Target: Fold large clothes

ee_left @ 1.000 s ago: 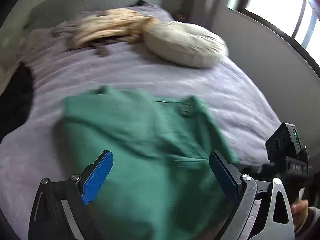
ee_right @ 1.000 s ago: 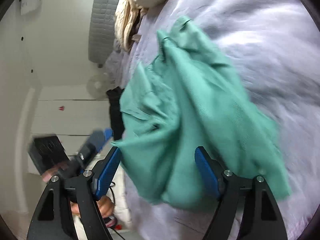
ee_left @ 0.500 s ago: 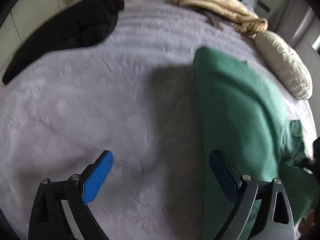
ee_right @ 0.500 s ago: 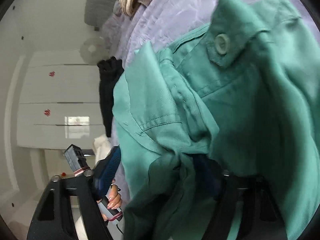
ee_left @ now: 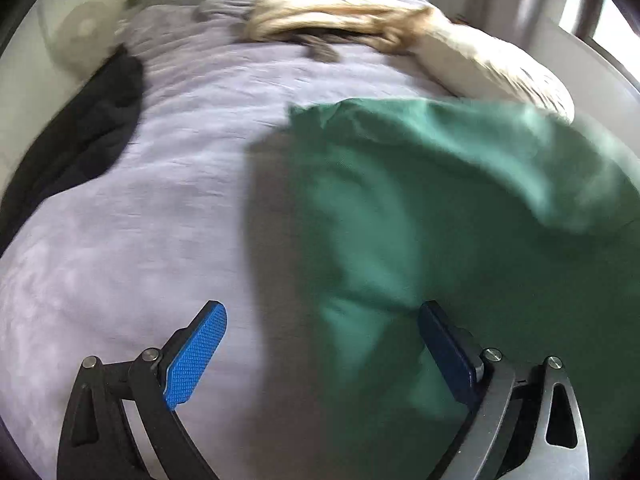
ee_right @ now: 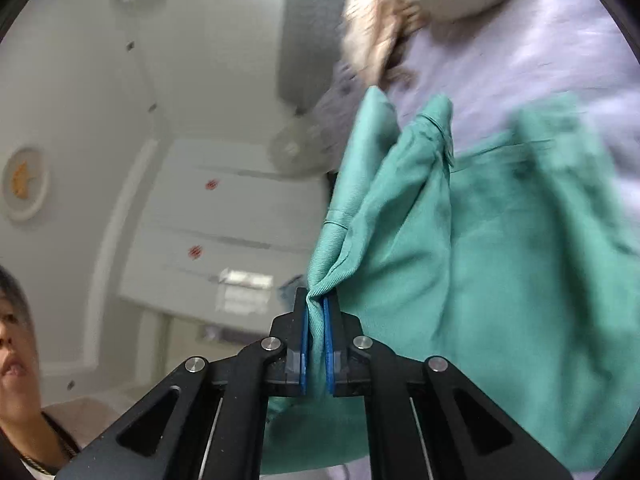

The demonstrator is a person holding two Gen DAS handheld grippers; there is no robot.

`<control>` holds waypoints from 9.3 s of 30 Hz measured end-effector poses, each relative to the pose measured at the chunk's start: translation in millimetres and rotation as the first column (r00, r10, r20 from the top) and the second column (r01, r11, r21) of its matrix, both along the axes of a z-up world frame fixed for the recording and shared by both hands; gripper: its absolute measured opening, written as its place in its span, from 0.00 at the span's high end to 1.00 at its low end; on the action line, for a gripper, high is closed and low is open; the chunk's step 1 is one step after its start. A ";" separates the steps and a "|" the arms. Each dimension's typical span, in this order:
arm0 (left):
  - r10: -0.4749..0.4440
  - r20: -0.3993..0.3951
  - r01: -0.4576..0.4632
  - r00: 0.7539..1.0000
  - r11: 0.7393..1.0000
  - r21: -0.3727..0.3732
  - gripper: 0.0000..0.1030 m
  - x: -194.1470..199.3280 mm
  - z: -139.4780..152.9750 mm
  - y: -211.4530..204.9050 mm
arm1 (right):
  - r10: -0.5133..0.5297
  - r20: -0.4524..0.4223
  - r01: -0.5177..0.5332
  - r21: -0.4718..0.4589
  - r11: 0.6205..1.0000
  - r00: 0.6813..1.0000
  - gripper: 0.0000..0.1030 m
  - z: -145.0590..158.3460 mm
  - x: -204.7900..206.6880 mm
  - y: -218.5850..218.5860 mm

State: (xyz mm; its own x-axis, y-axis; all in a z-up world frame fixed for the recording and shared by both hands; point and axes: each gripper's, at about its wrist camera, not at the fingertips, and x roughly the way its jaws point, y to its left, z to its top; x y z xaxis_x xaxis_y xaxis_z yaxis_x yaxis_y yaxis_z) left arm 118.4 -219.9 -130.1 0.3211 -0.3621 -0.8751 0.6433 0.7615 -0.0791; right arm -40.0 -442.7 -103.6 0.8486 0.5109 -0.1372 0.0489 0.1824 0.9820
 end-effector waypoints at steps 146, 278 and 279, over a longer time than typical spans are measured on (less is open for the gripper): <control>0.032 -0.280 -0.025 0.959 0.999 0.029 0.00 -52.8 3.7 14.3 | 0.010 -0.551 -0.211 -0.303 0.929 0.835 0.00 -47.9 11.4 -67.0; -0.082 -0.394 0.149 0.915 0.978 0.143 0.27 -116.0 3.5 330.8 | 0.012 -0.787 -0.429 -0.323 0.844 0.617 0.99 -45.9 29.2 273.2; -0.082 -0.390 0.149 0.917 0.978 0.145 0.27 -115.9 4.5 330.1 | 0.012 -0.788 -0.424 -0.318 0.848 0.615 0.99 -46.8 30.8 272.7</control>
State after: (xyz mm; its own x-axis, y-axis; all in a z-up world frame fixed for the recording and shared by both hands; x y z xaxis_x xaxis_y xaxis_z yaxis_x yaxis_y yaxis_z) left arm 2.5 110.2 -125.6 -0.0830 -0.2131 -0.9735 0.6740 0.7076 -0.2123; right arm -9.2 -170.0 -150.3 0.2140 0.3710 -0.9036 0.6056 0.6755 0.4207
